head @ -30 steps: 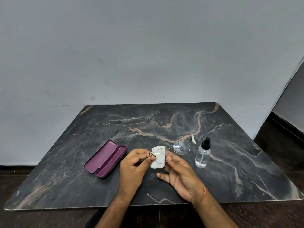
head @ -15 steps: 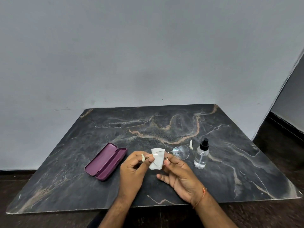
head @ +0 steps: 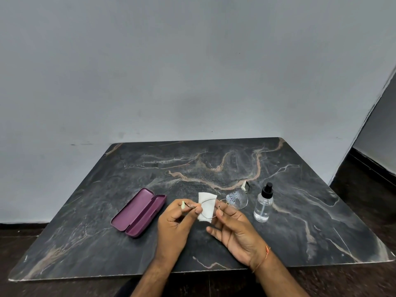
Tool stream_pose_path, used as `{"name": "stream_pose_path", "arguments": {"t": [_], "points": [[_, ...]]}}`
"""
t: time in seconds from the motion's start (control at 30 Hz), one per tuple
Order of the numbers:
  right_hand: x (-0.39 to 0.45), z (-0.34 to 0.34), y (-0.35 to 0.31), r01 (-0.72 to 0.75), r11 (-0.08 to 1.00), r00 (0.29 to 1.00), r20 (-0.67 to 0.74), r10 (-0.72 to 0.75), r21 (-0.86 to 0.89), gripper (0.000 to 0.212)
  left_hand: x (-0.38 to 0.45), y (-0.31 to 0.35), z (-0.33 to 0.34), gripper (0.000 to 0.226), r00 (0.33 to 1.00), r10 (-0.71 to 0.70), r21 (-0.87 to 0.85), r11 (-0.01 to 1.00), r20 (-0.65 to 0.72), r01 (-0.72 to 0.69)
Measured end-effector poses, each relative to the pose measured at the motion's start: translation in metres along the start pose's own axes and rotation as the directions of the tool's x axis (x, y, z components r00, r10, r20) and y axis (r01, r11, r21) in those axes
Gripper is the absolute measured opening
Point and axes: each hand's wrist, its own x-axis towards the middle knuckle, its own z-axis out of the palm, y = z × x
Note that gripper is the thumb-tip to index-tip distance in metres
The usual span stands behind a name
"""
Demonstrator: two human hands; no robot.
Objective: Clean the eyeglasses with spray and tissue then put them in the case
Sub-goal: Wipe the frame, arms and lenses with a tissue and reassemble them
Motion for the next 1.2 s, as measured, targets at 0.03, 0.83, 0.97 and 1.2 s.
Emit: {"name": "stream_pose_path", "arguments": {"t": [0.03,0.83,0.97,1.2], "points": [[0.0001,-0.0005,0.0003,-0.004,1.0,1.0,-0.009,0.004,-0.001,0.071,-0.0001,0.0002,-0.0002,0.004,1.0,0.004,0.0,1.0,-0.004,-0.004],[-0.0012,0.0071,0.001,0.13,0.991,0.984,-0.128,-0.124,0.039,0.033,-0.0043,-0.0016,0.0005,0.016,0.995,0.088,0.084,0.993,-0.053,-0.083],[-0.0012,0.0029,0.0004,0.06,0.995,0.99,-0.133,-0.05,0.076,0.045,-0.005,-0.0024,0.0002,0.021,0.995,0.092,0.089,0.992,-0.031,-0.089],[-0.001,0.0033,0.0011,0.037,0.999,0.999,-0.031,-0.037,0.019,0.05,-0.0039,0.0018,0.0006,0.019,0.995,0.091,0.093,0.992,-0.049,-0.086]]}}
